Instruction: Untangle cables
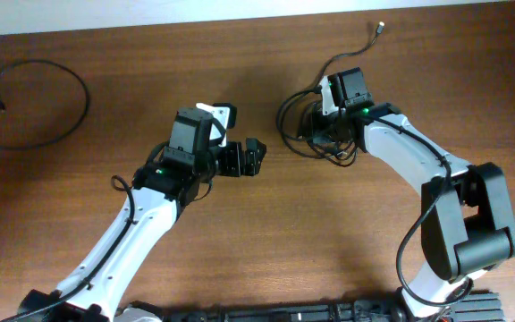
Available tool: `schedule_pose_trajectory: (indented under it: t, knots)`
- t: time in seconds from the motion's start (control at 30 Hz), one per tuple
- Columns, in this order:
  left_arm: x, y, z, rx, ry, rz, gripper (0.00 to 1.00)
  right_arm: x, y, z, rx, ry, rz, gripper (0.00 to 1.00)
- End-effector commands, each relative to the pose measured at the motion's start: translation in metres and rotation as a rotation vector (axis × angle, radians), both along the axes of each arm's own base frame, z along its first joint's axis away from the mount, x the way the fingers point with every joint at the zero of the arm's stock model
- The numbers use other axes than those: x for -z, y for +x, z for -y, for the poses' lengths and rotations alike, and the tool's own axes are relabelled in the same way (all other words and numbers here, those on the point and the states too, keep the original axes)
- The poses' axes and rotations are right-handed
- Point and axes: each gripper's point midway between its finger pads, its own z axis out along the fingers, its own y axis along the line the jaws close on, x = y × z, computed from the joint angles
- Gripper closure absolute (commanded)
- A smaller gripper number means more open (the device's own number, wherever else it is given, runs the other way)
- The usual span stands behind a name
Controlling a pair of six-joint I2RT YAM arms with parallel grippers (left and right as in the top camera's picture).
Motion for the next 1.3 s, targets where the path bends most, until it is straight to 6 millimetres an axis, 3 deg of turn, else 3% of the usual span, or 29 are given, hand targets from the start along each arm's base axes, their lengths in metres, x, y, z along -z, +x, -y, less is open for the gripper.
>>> schedule_pose_trajectory:
  t: [0.0,0.07,0.1,0.17,0.2,0.23,0.27,0.3,0.37,0.43,0.5,0.6,0.63,0.7,0.77,0.83,0.93,1.1,1.27]
  knots:
    - [-0.001,0.002,-0.003,-0.017,-0.001,-0.002,0.01,-0.013,0.0,-0.007,-0.025,0.015,-0.007,0.96]
    - [-0.001,0.002,-0.003,-0.018,0.0,0.0,0.01,-0.078,0.009,-0.024,-0.065,0.097,0.039,0.96]
    - [-0.001,0.002,-0.003,-0.018,-0.001,0.003,0.01,-0.136,0.015,-0.038,-0.109,0.178,0.096,0.96]
    - [0.0,0.005,-0.007,-0.036,0.016,0.01,0.01,-0.233,0.016,-0.053,-0.172,0.275,0.216,0.96]
    - [0.0,0.005,-0.007,-0.036,0.016,0.01,0.01,-0.271,0.013,-0.055,-0.191,0.297,0.275,0.96]
    - [0.0,0.005,-0.007,-0.036,0.016,0.01,0.01,-0.297,0.013,-0.053,-0.226,0.277,0.347,0.92]
    - [0.0,0.005,-0.007,-0.036,0.016,0.01,0.01,-0.298,0.017,-0.044,-0.21,0.213,0.375,0.7]
    - [-0.001,0.005,-0.006,-0.035,0.014,0.009,0.01,-0.281,0.019,-0.029,-0.149,0.129,0.33,0.55]
    - [-0.016,0.007,0.011,-0.014,-0.105,0.014,0.01,-0.256,0.021,0.022,0.045,-0.112,0.267,0.2]
    - [-0.026,0.016,0.031,-0.071,-0.238,-0.013,0.01,-0.25,0.019,0.068,0.323,-0.204,0.222,0.17]
    - [-0.011,0.013,0.075,-0.023,-0.345,-0.093,0.0,-0.245,0.018,0.108,0.48,-0.186,0.175,0.17]
    - [0.01,0.017,0.117,-0.05,-0.471,-0.183,0.06,-0.237,0.008,0.145,0.552,-0.192,0.106,0.17]
    - [0.015,0.017,0.139,-0.051,-0.541,-0.206,0.07,-0.236,0.006,0.153,0.573,-0.195,0.097,0.17]
    - [0.022,0.021,0.156,-0.058,-0.61,-0.217,0.08,-0.235,0.006,0.154,0.573,-0.193,0.093,0.17]
    - [0.044,0.022,0.165,-0.109,-0.647,-0.296,0.08,-0.235,0.006,0.152,0.566,-0.18,0.09,0.17]
    - [0.052,0.024,0.163,-0.139,-0.639,-0.306,0.07,-0.235,0.007,0.151,0.626,-0.144,0.085,0.17]
    - [0.05,0.035,0.158,-0.192,-0.645,-0.264,0.08,-0.233,0.008,0.148,0.676,-0.095,0.068,0.17]
    - [0.051,0.034,0.164,-0.241,-0.635,-0.231,0.11,-0.228,0.01,0.144,0.662,-0.076,0.049,0.17]
    - [0.038,0.041,0.167,-0.243,-0.671,-0.185,0.11,-0.228,0.01,0.142,0.656,-0.066,0.046,0.17]
